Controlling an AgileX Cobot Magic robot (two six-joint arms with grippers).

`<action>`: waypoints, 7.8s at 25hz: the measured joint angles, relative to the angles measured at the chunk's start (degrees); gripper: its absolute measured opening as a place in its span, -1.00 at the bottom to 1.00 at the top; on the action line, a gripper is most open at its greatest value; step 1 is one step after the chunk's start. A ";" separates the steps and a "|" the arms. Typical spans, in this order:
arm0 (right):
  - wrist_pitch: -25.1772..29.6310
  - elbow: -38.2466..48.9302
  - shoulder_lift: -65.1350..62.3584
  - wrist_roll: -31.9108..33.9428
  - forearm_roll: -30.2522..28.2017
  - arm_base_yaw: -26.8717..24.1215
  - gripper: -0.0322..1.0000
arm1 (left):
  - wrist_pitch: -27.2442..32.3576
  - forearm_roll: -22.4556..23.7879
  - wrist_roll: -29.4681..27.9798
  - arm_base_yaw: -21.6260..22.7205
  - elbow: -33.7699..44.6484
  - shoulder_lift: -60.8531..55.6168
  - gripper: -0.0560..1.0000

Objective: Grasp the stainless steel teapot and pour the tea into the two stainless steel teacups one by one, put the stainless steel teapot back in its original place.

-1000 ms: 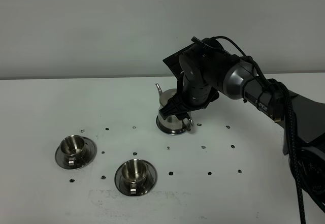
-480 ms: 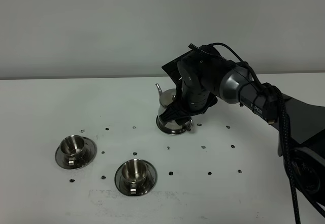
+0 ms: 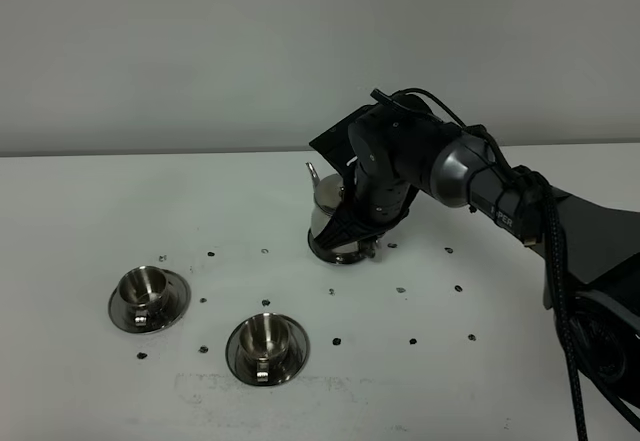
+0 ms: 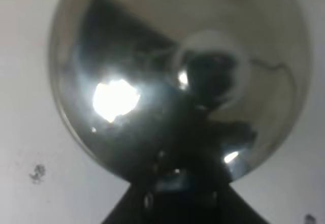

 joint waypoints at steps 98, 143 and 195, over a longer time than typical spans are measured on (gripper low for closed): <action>-9.38 18.83 -20.41 -47.85 1.29 9.73 -0.55 | 0.00 0.00 0.00 0.00 0.00 0.00 0.19; -9.68 2.77 -6.07 -54.56 -5.10 13.01 -0.55 | -0.04 0.00 0.04 0.00 0.00 0.00 0.19; -16.38 2.77 -2.19 -55.17 -21.46 16.74 -0.55 | -0.04 0.00 0.04 0.00 0.00 0.00 0.19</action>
